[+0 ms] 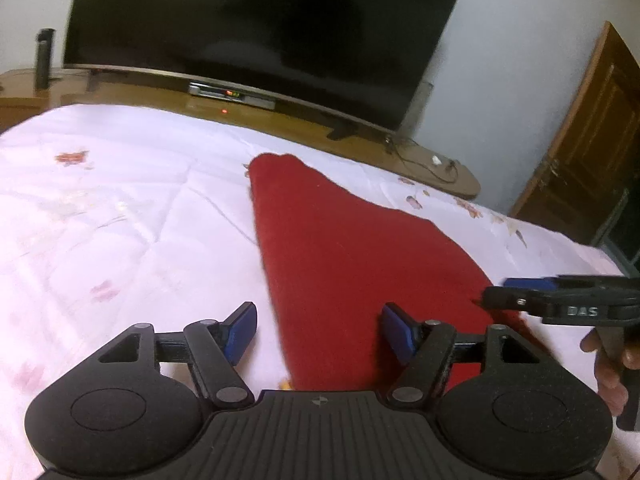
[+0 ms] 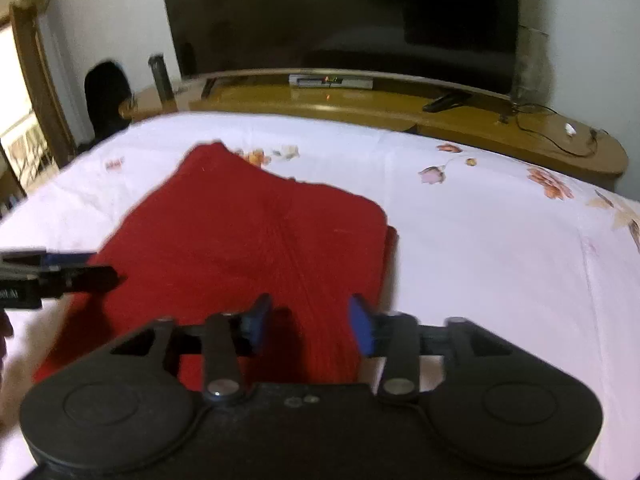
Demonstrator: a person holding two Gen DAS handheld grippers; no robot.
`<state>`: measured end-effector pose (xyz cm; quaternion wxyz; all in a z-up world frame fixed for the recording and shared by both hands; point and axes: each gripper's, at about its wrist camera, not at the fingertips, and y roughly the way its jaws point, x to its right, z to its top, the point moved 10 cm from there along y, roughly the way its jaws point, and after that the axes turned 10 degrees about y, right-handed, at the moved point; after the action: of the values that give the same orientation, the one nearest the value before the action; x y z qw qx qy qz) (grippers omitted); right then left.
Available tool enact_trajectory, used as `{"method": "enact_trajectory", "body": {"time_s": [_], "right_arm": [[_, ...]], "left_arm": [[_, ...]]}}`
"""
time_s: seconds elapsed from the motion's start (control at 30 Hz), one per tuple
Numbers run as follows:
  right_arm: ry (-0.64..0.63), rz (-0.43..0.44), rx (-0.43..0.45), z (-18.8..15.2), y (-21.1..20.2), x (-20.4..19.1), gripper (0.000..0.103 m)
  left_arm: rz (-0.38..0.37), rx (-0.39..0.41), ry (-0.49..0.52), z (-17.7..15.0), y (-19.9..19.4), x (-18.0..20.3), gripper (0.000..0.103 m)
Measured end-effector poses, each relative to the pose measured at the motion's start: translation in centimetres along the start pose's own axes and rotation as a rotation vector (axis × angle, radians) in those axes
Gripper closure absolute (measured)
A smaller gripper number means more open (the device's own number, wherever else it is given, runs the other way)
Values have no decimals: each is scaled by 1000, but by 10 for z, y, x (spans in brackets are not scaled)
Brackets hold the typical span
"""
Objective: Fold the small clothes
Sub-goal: 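Release the folded sweater and pull both grippers back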
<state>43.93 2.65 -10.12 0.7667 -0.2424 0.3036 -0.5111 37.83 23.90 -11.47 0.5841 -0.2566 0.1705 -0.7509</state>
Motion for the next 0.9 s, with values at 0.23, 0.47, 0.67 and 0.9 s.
{"method": "enact_trajectory", "body": {"time_s": [0.23, 0.47, 0.67, 0.9], "right_arm": [[97, 44, 121, -21, -100, 11, 2], [152, 18, 155, -60, -177, 17, 1], [106, -8, 169, -94, -235, 5, 1], [71, -22, 237, -124, -304, -16, 1]], "left_arm": [[101, 70, 2, -20, -79, 41, 0], [126, 94, 56, -30, -147, 95, 0], [143, 127, 96, -41, -219, 141, 0], [170, 165, 142, -64, -300, 182, 0]]}}
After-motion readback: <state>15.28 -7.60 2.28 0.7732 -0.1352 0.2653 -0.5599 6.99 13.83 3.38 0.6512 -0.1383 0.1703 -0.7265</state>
